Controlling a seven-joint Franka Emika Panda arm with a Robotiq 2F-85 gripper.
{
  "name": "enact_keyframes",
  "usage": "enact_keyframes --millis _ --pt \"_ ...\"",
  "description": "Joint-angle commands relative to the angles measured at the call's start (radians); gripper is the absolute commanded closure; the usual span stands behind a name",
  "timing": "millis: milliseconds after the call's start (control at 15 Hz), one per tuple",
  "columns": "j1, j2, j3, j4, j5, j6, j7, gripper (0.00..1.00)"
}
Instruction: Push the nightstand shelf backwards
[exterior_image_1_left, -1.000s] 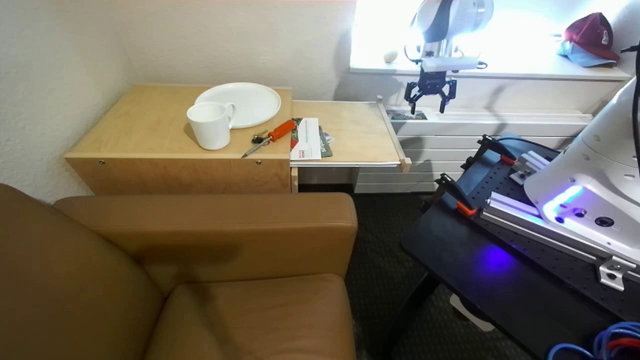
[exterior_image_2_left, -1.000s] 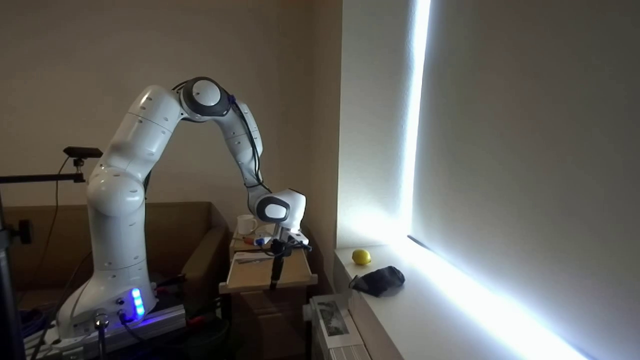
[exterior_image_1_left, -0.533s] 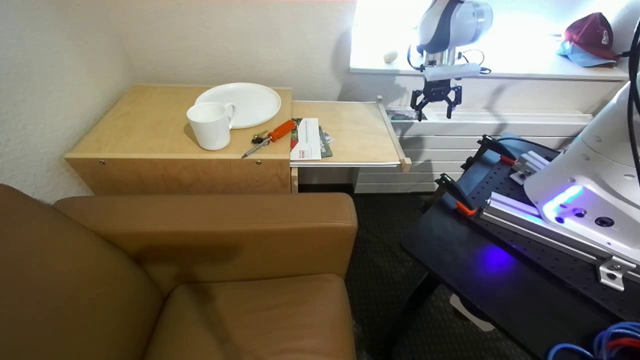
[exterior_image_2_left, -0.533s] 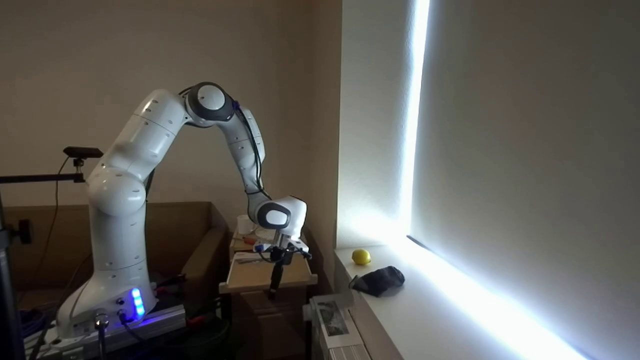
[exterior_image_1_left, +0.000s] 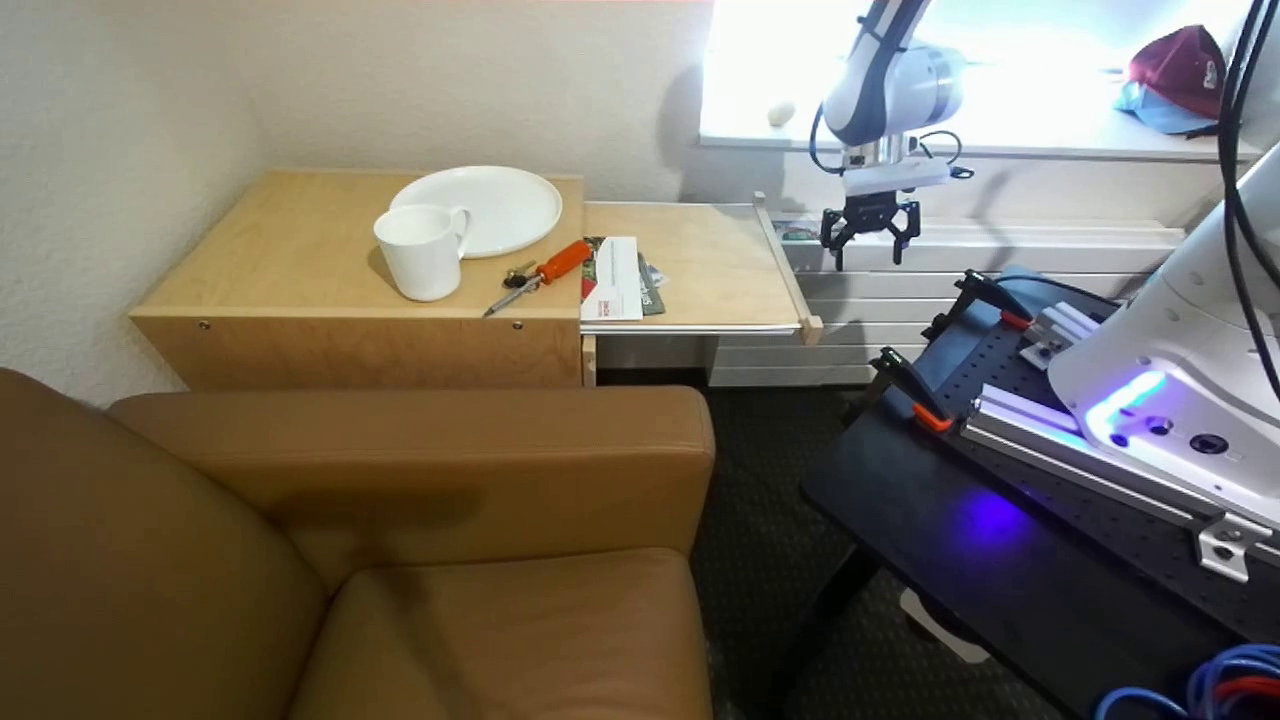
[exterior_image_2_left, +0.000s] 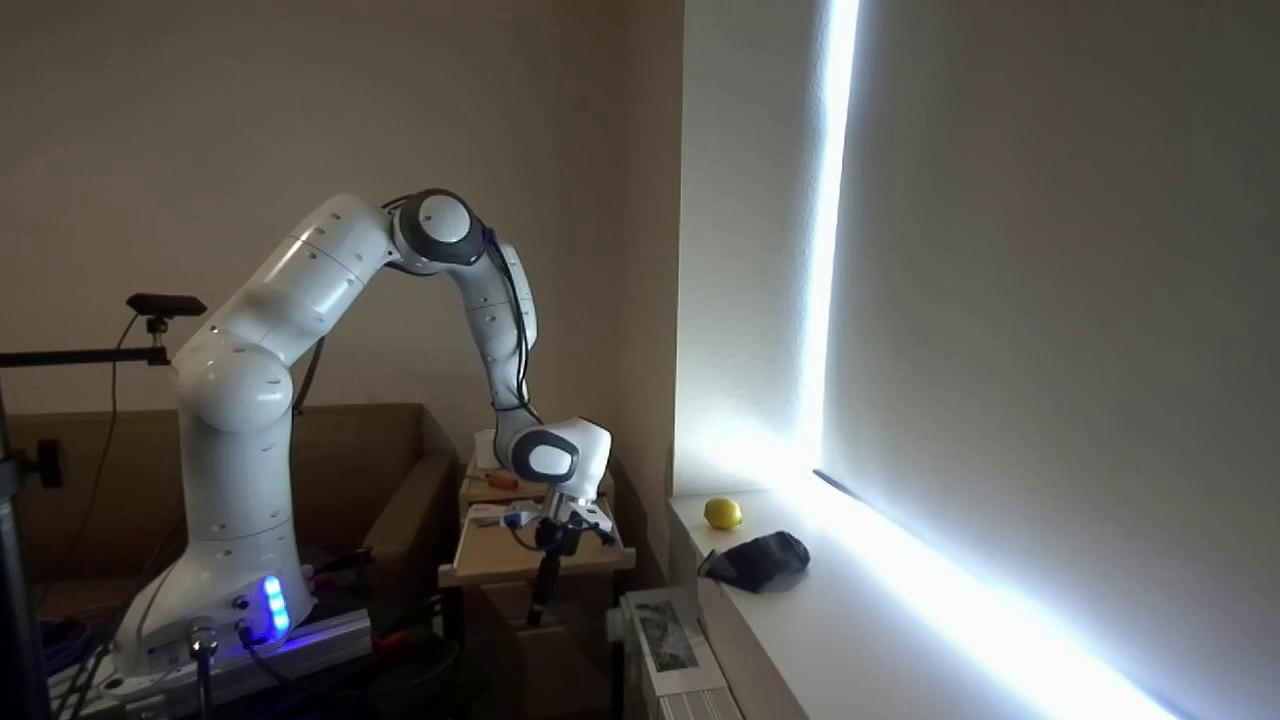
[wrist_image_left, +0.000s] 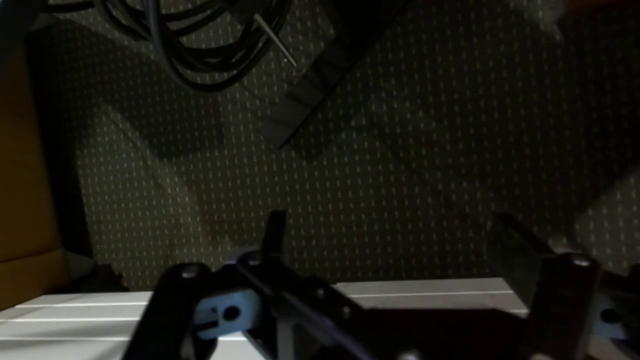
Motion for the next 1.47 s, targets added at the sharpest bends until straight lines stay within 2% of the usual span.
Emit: enact_keyframes --millis 0,333,600,800,933,1000,1067,1267,1400 --pt "0.029 0.027 -0.029 0.012 -0.005 0.017 0.014 0.00" --pt "0.097 0.072 -0.044 0.022 0.001 0.127 0.068 0.00" --pt "0.146 0.100 -0.059 0.032 -0.003 0.233 0.066 0.00" --pt "0.172 0.117 -0.058 0.040 0.005 0.266 0.057 0.00" --pt "0.155 0.104 -0.014 0.044 0.020 0.245 0.032 0.00" --pt "0.119 0.094 0.026 0.047 0.027 0.230 -0.004 0.00" --pt "0.136 0.086 0.031 0.031 0.015 0.264 -0.018 0.00" --pt "0.090 0.038 0.122 -0.007 0.016 0.286 -0.124 0.00" --pt "0.092 0.006 0.164 -0.044 0.008 0.341 -0.173 0.00"
